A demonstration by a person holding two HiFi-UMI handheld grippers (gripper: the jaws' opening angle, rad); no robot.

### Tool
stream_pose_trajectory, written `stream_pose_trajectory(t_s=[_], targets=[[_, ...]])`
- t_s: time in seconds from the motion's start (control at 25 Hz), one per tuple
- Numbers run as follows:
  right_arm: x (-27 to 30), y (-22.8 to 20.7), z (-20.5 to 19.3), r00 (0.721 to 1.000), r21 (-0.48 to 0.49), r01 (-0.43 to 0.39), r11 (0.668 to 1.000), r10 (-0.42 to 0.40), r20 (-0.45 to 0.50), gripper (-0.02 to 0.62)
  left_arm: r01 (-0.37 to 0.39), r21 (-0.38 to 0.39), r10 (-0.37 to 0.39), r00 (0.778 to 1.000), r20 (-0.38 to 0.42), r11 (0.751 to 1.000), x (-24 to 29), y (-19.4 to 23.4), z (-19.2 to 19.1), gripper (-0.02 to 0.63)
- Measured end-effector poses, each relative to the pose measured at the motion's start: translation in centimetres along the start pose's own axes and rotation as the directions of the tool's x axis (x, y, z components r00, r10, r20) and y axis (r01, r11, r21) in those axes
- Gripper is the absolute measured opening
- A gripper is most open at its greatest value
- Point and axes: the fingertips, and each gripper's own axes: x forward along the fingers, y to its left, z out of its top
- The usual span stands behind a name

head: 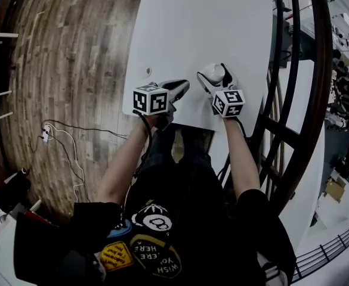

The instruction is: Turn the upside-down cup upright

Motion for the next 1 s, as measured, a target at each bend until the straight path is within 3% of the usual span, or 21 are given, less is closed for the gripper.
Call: stream_pose_trajectory(t_s=[0.16,0.36,0.8,1.0], targets=[[1.1,0.1,-0.5,0.999,-0.194,0.031,0.980,-0.035,-0.020,0.442,-0.015,0.003,0.014,0.999,0.035,1.000,-0.2,0.2,0.4,0.005],[1.5,0.9,-1.3,0.997,-0.370,0.076,0.926,-0.078,0.011,0.449,-0.047,0.044,0.046,0.999,0.025,0.998,-1.3,0.7,0.1,0.005],[1.0,1.8,-1.4,0.998,-0.381,0.040,0.924,-0.055,-0.028,0.442,-0.041,0.044,0.040,0.999,0.015,0.998,-2.7,0.5,-0.6,0.005],[-1.4,1.6,0.8,0.994,-0.324,0.108,0.940,-0.091,0.065,0.442,-0.031,0.048,0.031,1.000,0.007,0.998,-2.8,0.3,-0.5,0.005]])
